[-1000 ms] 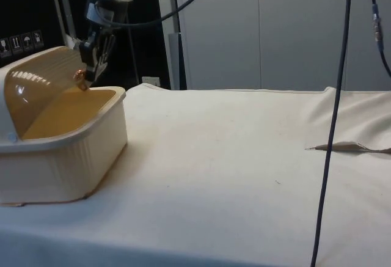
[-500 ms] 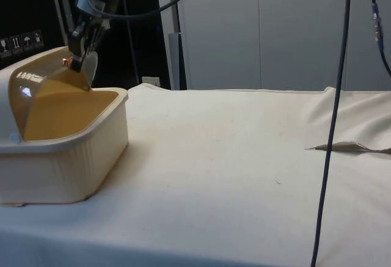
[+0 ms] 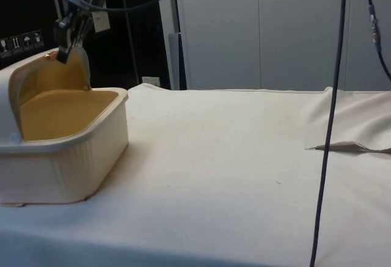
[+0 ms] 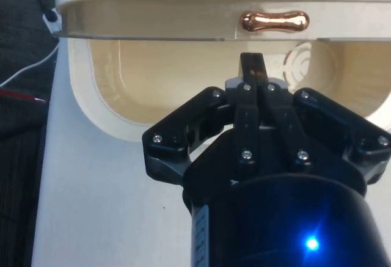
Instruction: Open the lid, then close it.
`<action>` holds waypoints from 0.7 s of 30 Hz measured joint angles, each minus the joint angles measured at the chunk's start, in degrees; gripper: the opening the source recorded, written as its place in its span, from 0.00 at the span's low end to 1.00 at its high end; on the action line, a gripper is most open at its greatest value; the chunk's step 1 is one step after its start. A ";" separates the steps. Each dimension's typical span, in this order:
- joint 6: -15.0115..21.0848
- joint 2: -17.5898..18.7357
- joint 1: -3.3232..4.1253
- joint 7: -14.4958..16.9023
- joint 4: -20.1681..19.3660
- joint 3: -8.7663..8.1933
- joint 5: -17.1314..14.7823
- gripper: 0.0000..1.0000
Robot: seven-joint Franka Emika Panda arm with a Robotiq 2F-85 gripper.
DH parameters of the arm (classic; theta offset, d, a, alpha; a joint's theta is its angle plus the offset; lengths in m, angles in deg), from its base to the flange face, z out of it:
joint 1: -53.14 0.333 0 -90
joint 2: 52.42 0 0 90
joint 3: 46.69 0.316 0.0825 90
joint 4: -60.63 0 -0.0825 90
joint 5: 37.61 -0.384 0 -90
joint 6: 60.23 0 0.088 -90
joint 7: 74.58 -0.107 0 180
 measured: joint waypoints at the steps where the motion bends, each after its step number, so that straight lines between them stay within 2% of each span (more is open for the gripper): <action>1: 0.00 0.00 0.00 0.00 0.00 0.00 0.00 0.00; 11: 0.00 0.74 0.00 0.00 2.23 0.00 0.00 0.00; 21: -1.26 -0.86 0.11 0.06 3.44 0.17 0.06 0.00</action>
